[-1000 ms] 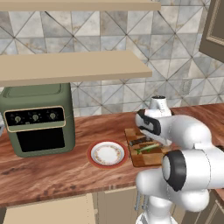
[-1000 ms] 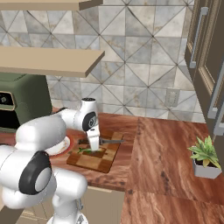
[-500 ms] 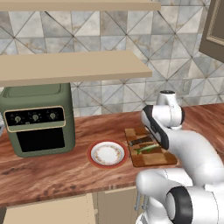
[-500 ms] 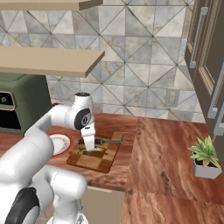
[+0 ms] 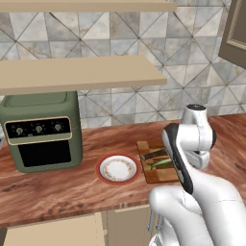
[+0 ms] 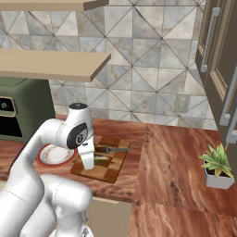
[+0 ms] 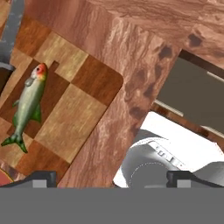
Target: Pick up the knife from the drawer and place it on the cutting board. Then place the meat from the plate to the cutting board.
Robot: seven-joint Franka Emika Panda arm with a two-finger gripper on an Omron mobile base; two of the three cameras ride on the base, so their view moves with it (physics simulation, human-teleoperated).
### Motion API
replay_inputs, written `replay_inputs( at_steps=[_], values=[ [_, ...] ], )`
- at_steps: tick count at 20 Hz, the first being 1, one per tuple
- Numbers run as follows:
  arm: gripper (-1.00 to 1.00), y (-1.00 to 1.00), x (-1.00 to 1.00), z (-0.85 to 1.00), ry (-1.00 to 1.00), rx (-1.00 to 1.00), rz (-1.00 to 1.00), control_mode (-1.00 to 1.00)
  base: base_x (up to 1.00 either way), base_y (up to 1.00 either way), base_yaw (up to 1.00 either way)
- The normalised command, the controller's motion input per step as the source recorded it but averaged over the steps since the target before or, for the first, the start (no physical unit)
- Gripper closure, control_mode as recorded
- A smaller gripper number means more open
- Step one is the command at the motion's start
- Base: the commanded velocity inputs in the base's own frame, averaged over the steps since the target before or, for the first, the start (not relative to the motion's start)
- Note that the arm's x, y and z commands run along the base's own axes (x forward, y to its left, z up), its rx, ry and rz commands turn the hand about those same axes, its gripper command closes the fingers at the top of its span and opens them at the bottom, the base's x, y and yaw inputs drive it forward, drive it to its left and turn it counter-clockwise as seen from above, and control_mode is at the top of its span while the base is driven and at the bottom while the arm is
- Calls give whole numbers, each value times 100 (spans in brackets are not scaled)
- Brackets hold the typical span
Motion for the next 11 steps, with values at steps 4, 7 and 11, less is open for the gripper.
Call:
replay_inputs(
  at_steps=[4, 7, 11],
  values=[
    [-100, 0, -51, 5, -13, 0, 0, -100, 0, 0, 0],
    [-100, 0, -49, 20, -14, 0, 0, -100, 0, 0, 0],
    [-100, 0, -44, 30, -13, 0, 0, -100, 0, 0, 0]
  ],
)
